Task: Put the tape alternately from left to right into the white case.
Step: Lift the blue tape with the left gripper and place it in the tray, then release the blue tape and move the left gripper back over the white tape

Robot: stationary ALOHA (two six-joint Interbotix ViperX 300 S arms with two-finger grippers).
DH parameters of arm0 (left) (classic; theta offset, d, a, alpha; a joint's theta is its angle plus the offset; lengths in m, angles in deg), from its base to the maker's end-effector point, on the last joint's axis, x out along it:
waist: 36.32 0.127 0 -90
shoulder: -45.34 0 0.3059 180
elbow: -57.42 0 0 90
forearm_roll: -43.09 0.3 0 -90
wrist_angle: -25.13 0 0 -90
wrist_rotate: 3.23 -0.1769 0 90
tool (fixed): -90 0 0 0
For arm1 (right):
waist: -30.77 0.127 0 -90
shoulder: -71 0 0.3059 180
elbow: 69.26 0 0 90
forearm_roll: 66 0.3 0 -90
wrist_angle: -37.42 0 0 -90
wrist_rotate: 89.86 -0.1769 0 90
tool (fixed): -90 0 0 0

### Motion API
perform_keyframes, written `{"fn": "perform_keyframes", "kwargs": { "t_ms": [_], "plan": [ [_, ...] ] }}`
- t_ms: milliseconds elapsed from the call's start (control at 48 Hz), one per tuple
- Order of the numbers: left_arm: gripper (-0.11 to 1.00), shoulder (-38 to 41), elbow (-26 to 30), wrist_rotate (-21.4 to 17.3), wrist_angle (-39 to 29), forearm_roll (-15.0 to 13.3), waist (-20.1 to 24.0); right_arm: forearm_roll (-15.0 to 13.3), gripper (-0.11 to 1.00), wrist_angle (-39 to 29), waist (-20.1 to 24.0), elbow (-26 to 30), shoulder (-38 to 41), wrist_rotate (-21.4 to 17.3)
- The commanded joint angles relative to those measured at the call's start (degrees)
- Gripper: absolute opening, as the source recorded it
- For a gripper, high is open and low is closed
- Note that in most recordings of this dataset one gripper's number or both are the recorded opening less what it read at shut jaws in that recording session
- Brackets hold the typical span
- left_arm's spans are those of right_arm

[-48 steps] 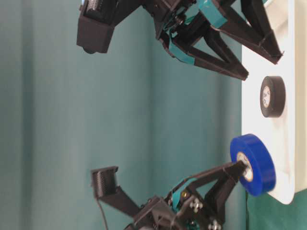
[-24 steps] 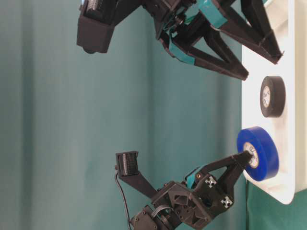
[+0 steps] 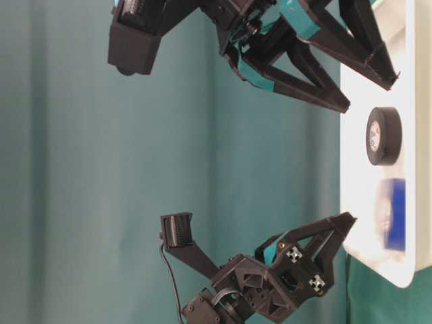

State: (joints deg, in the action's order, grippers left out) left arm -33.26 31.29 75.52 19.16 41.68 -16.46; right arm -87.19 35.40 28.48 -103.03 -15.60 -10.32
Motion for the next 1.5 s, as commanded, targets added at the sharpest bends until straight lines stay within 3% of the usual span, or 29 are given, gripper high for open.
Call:
{"fn": "perform_keyframes", "kwargs": {
  "t_ms": [0,83,125,188,729,1480],
  "plan": [
    [0.45,-1.0,1.3,0.0,0.5,0.0,0.1,-0.1,0.78,0.4,0.2,0.5,-0.7,-0.1],
    [0.70,-1.1,1.2,-0.1,0.4,0.1,0.0,-0.1,0.78,0.5,0.2,0.5,-0.7,-0.1],
    [0.75,-1.1,1.2,-0.1,0.4,0.0,0.0,0.0,0.78,0.5,0.2,0.5,-0.7,-0.1],
    [0.70,-1.1,1.1,-0.1,0.5,0.0,0.1,-0.1,0.78,0.5,0.2,0.4,-0.7,-0.1],
    [0.69,-3.2,0.5,0.0,0.5,0.0,-1.9,0.0,0.78,0.4,0.1,0.4,-0.7,-0.1],
    [0.69,-11.9,-7.6,0.5,0.4,0.0,-17.5,-0.1,0.78,0.4,0.1,0.4,-0.7,-0.1]
  ]
}}
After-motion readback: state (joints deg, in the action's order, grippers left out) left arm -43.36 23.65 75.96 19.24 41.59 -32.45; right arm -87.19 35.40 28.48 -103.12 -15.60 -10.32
